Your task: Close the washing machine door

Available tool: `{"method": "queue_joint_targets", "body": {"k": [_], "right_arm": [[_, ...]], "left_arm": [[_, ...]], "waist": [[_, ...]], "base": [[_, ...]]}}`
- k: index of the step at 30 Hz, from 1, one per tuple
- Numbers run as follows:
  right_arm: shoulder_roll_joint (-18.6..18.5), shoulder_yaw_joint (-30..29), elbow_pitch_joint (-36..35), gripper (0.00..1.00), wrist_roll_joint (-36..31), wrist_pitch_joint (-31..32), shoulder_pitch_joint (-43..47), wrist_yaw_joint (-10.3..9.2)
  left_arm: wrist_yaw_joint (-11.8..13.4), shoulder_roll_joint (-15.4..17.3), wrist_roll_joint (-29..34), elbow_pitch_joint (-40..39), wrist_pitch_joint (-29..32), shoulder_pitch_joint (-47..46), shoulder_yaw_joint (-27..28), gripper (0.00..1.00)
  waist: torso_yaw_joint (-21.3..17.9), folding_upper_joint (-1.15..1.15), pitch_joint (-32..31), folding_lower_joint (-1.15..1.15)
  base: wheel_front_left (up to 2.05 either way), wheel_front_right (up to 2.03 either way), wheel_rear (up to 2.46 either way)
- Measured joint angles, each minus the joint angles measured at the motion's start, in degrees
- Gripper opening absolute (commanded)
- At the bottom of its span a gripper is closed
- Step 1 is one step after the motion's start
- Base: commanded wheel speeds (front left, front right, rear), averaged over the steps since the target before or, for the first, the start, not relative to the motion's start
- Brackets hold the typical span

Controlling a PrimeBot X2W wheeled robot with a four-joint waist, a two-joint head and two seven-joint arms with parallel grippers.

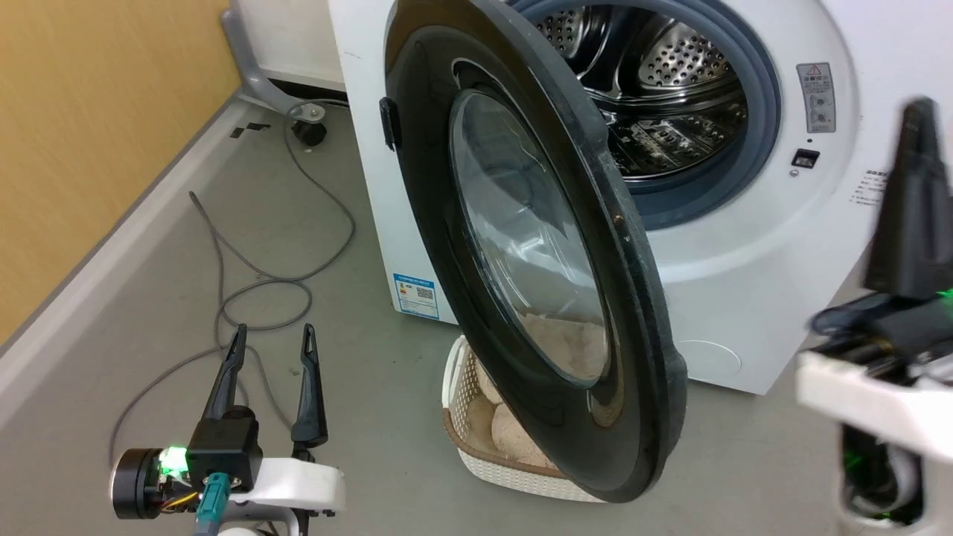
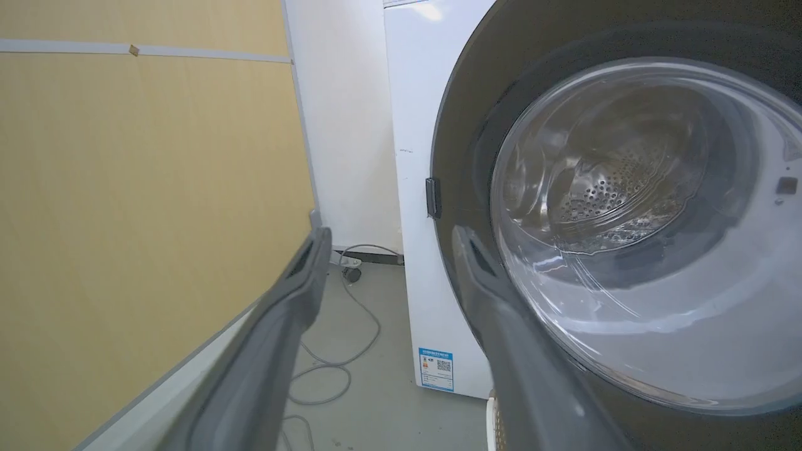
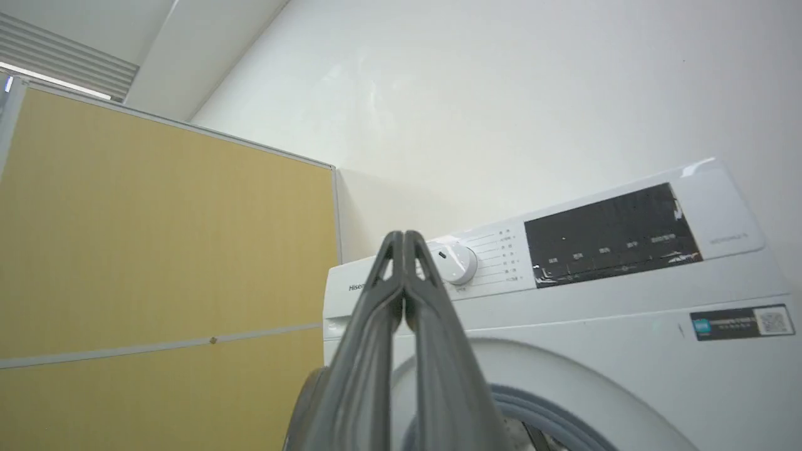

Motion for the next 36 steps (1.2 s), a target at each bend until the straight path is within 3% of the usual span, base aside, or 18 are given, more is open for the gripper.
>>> {"method": "queue_joint_targets", "body": {"k": [4, 10, 11, 20, 28, 36], "right_arm": [[-1.9, 7.8, -3.9, 0.0, 3.6, 0.0, -1.8, 0.01], [-9.4, 21.9, -4.3, 0.0, 7.9, 0.0, -2.3, 0.01], [-11.4, 26.0, -3.5, 0.0, 8.1, 0.0, -2.3, 0.01], [-17.0, 39.9, 4.8, 0.0, 6.0, 0.0, -1.3, 0.01], [-17.7, 42.1, 12.6, 0.0, 4.1, 0.0, 3.3, 0.01], [-17.3, 34.1, 17.8, 0.0, 1.3, 0.0, 6.6, 0.01]], "left_arm": [[-0.3, -0.3, 0.6, -0.4, 0.0, 0.4, 0.5, 1.0], [-0.5, -0.7, 0.8, -0.5, 0.0, 1.2, 1.7, 1.0], [-0.5, -0.8, 1.0, -0.5, 0.0, 1.2, 2.0, 1.0], [-0.5, -1.4, 1.5, -1.1, 0.0, 1.7, 2.5, 1.0], [-0.4, -2.2, 1.6, -1.7, 0.0, 1.7, 2.9, 1.0], [-0.2, -2.7, 2.1, -2.0, 0.0, 1.6, 3.0, 1.0]], "waist": [[0.4, 0.0, -0.1, 0.0], [0.4, 0.0, -0.1, 0.0], [0.3, 0.0, 0.0, 0.0], [-0.2, 0.0, 0.4, 0.0], [-1.7, 0.0, 1.7, 0.01], [-3.7, 0.0, 4.0, 0.0]], "base": [[0.0, 0.0, 0.0], [0.0, 0.0, 0.0], [0.0, 0.0, 0.0], [0.0, 0.0, 0.0], [0.0, 0.0, 0.0], [0.0, 0.0, 0.0]]}}
